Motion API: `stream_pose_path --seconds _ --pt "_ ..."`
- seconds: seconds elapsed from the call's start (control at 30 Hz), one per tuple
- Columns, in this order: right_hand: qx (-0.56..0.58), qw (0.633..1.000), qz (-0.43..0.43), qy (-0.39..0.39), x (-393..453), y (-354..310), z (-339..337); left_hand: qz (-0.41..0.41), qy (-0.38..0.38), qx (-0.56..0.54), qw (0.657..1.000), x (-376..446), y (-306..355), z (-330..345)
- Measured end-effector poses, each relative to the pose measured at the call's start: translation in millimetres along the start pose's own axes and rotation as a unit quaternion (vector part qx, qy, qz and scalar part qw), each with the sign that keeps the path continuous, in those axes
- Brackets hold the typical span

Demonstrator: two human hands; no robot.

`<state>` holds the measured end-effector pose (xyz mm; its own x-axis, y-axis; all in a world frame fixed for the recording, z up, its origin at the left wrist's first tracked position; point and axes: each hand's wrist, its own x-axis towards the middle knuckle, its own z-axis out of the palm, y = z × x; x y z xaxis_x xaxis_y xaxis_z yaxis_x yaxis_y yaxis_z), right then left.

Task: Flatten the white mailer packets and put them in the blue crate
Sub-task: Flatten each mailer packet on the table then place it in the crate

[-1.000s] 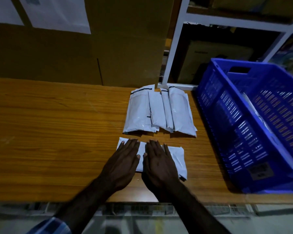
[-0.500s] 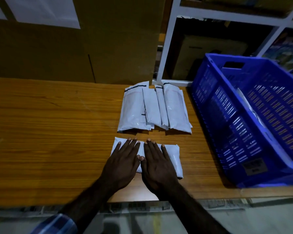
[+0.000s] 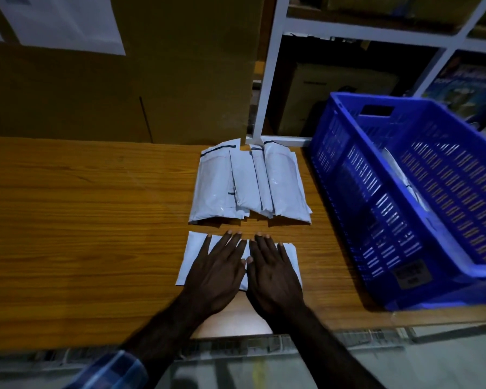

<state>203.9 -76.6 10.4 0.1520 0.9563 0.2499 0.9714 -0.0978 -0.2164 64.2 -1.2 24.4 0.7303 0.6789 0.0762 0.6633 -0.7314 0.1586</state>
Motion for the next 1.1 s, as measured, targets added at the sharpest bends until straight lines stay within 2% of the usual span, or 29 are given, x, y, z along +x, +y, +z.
stream_pose_path --seconds 0.17,0.33,0.43,0.6,0.8,1.1 --pt "-0.003 1.000 -0.004 -0.018 -4.3 0.4 1.8 -0.001 -0.003 0.007 1.000 -2.2 0.1 1.9" --pt "0.030 0.996 0.003 -0.082 8.2 4.2 -15.3 0.009 0.003 0.034 0.999 2.3 1.9 -6.1" --pt "0.022 0.998 0.046 -0.046 10.1 14.7 -20.0 0.032 0.011 0.054 0.998 8.4 11.9 -12.9" --pt "0.025 0.996 0.079 -0.045 0.8 24.9 -4.5 0.038 0.000 0.059 0.998 13.5 35.4 -2.8" --pt "-0.010 0.995 0.090 -0.030 -3.1 29.0 3.2 0.037 0.005 0.052 0.998 10.8 32.3 10.1" --pt "-0.037 0.997 0.061 -0.023 -4.6 31.5 0.7 0.041 0.012 0.027 0.999 10.1 30.2 11.9"
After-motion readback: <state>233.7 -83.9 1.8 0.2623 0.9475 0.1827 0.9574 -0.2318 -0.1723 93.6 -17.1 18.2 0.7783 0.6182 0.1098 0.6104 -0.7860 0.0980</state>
